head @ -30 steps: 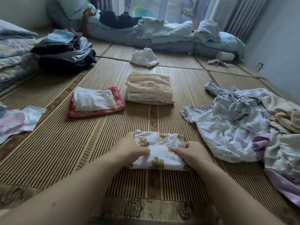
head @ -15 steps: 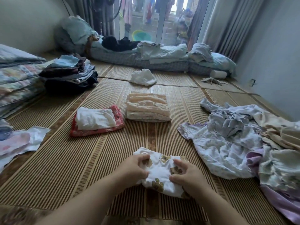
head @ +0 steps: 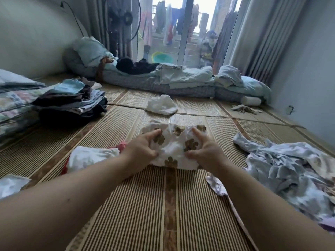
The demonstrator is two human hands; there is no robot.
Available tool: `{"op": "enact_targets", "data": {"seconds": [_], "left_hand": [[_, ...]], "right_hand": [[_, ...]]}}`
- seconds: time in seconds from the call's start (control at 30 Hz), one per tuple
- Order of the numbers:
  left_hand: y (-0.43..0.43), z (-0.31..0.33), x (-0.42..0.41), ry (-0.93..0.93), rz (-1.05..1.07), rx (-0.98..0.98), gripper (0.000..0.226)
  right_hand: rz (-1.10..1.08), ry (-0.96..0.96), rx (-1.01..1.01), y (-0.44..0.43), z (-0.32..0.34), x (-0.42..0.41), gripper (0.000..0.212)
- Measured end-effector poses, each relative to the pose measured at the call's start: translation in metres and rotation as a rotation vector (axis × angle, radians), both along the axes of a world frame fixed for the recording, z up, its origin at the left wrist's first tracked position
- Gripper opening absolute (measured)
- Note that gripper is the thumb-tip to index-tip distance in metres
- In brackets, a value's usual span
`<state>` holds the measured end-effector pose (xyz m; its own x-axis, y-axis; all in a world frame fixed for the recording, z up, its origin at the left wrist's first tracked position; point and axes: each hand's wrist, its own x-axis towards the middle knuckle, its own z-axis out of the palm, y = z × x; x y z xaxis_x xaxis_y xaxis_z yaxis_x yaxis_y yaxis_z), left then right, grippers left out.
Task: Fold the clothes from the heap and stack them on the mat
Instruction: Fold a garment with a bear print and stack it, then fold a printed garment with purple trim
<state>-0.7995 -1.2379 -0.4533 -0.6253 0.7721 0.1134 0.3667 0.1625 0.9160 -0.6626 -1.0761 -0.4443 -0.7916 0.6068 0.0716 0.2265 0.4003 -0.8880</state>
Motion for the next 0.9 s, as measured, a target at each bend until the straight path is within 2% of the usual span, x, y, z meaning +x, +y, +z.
{"op": "enact_targets", "data": {"seconds": [0.1, 0.2, 0.33, 0.4, 0.47, 0.53, 0.63, 0.73, 0.9], "left_hand": [[0.038, -0.005, -0.042, 0.071, 0.061, -0.04, 0.072], [0.069, -0.024, -0.075, 0.13, 0.104, -0.103, 0.072], [0.1, -0.059, -0.103, 0.214, 0.161, -0.303, 0.068], [0.105, -0.069, -0.11, 0.228, 0.222, -0.479, 0.074], [0.106, -0.073, -0.111, 0.191, 0.269, -0.567, 0.078], [0.103, -0.072, -0.109, 0.268, 0.295, -0.551, 0.071], [0.094, -0.065, -0.088, 0.41, 0.252, -0.395, 0.061], [0.079, -0.056, -0.037, 0.455, 0.103, -0.285, 0.065], [0.05, -0.051, 0.082, 0.594, -0.181, -0.323, 0.069]], "right_hand": [[0.005, -0.034, 0.099, 0.037, -0.005, -0.052, 0.09], [-0.004, -0.052, 0.126, 0.073, -0.025, -0.095, 0.078], [-0.017, -0.255, 0.279, 0.103, -0.062, -0.124, 0.061], [0.005, -0.355, 0.308, 0.109, -0.073, -0.125, 0.072], [-0.027, -0.461, 0.35, 0.114, -0.079, -0.12, 0.087], [-0.082, -0.488, 0.383, 0.113, -0.078, -0.111, 0.091], [-0.154, -0.39, 0.5, 0.096, -0.069, -0.083, 0.093], [-0.144, -0.374, 0.597, 0.064, -0.063, -0.036, 0.085], [-0.137, -0.436, 0.597, -0.003, -0.065, 0.085, 0.081]]}}
